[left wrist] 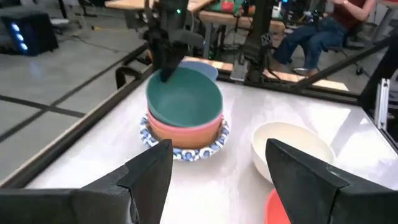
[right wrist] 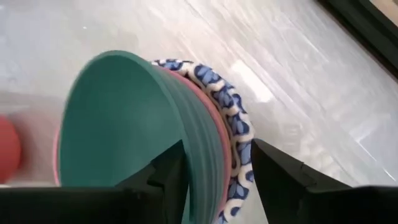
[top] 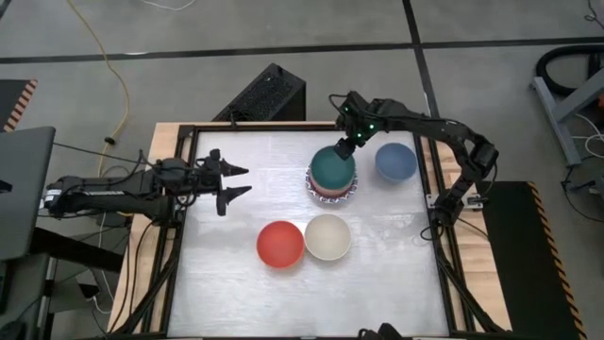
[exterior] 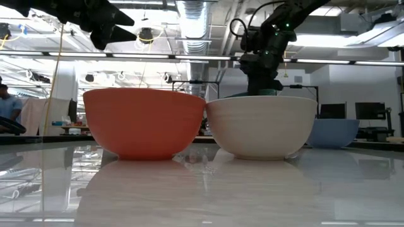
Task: Nest bowls inside each other by size order
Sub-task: Stack the green bowl on top of the pink bowl
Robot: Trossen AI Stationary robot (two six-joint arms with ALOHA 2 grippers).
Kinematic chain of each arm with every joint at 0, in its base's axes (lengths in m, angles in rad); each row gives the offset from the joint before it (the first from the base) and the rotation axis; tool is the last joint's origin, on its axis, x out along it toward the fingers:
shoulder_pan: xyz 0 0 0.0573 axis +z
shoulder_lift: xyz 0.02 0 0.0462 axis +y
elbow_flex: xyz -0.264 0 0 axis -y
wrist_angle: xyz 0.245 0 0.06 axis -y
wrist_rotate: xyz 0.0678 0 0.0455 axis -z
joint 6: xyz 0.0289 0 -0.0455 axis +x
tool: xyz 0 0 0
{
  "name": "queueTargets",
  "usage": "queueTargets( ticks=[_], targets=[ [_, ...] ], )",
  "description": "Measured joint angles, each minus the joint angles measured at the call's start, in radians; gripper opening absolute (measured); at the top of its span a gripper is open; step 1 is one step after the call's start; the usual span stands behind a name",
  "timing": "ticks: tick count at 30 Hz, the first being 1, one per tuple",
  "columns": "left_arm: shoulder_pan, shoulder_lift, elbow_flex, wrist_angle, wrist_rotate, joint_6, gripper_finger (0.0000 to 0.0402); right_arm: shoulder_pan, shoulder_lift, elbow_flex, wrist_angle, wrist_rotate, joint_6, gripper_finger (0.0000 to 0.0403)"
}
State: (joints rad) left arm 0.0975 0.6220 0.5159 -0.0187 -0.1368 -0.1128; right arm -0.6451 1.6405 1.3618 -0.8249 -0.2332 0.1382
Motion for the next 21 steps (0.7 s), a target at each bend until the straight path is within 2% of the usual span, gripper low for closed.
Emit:
queueTargets(
  ticks=[9, 15, 21],
  targets=[
    [0.000, 0.000, 0.000, -0.008, 0.000, -0.013, 0.0247, -0.053, -0.016, 0.000, -0.028, -0.005, -0.029, 0.0185],
    [0.000, 0.000, 0.000, -0.010, 0.000, -0.012, 0.0247, -0.054, -0.033, 0.001, -0.035, -0.127, -0.047, 0.0189],
    [0.000, 0.000, 0.000, -0.009, 0.000, -0.014, 0.0247, -0.081, -0.059, 0.001, -0.018, -0.092, -0.063, 0.0186]
  ],
)
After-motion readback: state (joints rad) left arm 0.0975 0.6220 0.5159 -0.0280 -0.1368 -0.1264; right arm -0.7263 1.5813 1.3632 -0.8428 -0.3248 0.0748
